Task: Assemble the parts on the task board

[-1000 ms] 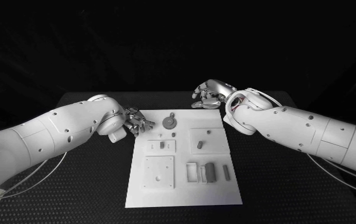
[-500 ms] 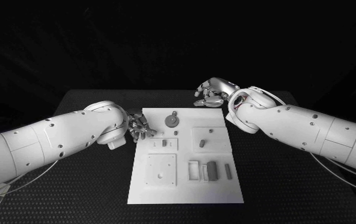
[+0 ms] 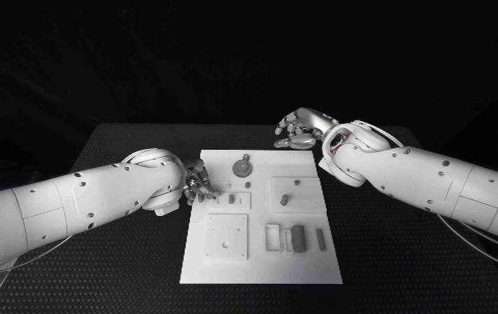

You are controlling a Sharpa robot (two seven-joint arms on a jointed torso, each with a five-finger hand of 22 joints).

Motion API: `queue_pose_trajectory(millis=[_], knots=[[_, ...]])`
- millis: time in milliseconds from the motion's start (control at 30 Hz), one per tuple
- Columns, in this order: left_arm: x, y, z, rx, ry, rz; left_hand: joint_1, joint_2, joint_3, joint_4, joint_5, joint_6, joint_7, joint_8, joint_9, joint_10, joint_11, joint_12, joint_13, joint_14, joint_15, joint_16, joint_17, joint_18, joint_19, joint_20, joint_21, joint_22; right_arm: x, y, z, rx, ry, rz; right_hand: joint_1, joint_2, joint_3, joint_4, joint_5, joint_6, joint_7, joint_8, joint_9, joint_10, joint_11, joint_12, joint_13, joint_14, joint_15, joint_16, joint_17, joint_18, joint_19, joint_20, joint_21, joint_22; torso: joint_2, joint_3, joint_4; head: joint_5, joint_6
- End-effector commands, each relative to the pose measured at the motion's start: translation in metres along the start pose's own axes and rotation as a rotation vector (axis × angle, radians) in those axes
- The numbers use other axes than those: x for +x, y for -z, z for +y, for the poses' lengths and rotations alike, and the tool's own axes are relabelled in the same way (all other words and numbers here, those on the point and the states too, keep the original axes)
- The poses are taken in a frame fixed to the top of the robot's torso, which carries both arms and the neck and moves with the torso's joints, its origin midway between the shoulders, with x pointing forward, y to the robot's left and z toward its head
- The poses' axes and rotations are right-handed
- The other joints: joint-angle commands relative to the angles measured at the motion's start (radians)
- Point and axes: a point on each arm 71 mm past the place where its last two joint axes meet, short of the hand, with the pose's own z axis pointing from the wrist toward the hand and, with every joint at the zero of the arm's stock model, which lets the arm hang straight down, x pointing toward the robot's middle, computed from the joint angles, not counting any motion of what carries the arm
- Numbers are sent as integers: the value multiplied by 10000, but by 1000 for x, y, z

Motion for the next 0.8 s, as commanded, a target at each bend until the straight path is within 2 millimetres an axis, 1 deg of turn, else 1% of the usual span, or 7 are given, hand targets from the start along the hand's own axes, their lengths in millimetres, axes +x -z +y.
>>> queue_pose_trajectory(millis=[33, 167, 333, 467, 600, 700, 800], knots=[[2, 0, -3, -229, -220, -24, 377, 361, 340, -288, 35, 67, -22, 186, 34, 189, -85, 51, 14, 127, -88, 66, 17, -78, 57, 2, 54, 237, 1, 0, 0, -66, 12, 131, -25, 49, -43, 7, 3, -9, 80, -39, -13, -40, -5, 50, -18, -47, 20, -45, -14, 142, 16, -79, -62, 73, 11, -1, -1, 2, -13], [4, 1, -5, -177, -280, 71, 347, 376, 330, -258, 28, 89, -33, 204, 42, 211, -96, 72, 26, 147, -101, 89, 30, -82, 73, -7, 77, 240, 0, 0, -1, -41, 22, 130, -25, 52, -42, 7, 3, -12, 81, -41, -15, -40, -5, 50, -19, -48, 20, -45, -15, 142, 16, -79, -63, 73, 19, -14, -4, -14, -36], [3, -1, -6, -268, -275, 12, 339, 377, 325, -247, 23, 96, -38, 211, 45, 219, -101, 80, 31, 154, -105, 98, 35, -82, 78, -13, 87, 240, 0, 0, -1, -31, 20, 98, -28, 50, -43, 8, 3, -18, 81, -44, -17, -41, -4, 51, -20, -50, 20, -47, -16, 142, 14, -78, -66, 73, 15, 5, -11, -24, -32], [3, -3, -9, -256, -283, -29, 336, 381, 325, -242, 22, 99, -41, 214, 47, 222, -104, 84, 34, 157, -109, 103, 37, -82, 80, -16, 92, 240, 0, 0, -1, -40, 18, 105, -32, 44, -45, 9, 2, -23, 83, -48, -19, -42, -3, 51, -22, -53, 21, -49, -18, 142, 11, -78, -68, 73, 11, -3, 9, -42, -39], [3, -5, -13, -260, -390, -183, 336, 389, 325, -238, 16, 107, -46, 224, 52, 232, -110, 95, 41, 165, -117, 113, 42, -81, 90, -24, 105, 242, 0, 0, 0, -54, 14, 112, -35, 43, -45, 11, 2, -24, 83, -49, -19, -42, -3, 52, -23, -56, 22, -51, -19, 142, 8, -77, -70, 73, 18, -6, -3, -43, -31], [4, -7, -16, -232, -448, -172, 329, 384, 311, -228, 137, 152, -75, 272, 75, 271, -137, 146, 72, 201, -144, 166, 70, -83, 118, -47, 155, 247, 1, 0, -1, -36, -3, 129, -38, 43, -46, 13, 2, -25, 83, -49, -20, -43, -2, 53, -24, -58, 22, -52, -19, 142, 7, -76, -71, 73, 21, -6, -5, -64, -37], [5, -8, -18, -221, -478, -134, 327, 382, 307, -226, 166, 158, -80, 284, 81, 274, -142, 158, 80, 204, -150, 179, 78, -85, 121, -53, 169, 248, 1, 0, -1, -21, -5, 144, -50, 38, -49, 21, 2, -31, 85, -53, -22, -45, 0, 52, -27, -63, 24, -56, -21, 142, 1, -73, -76, 72, 24, 3, -10, -64, -23]])
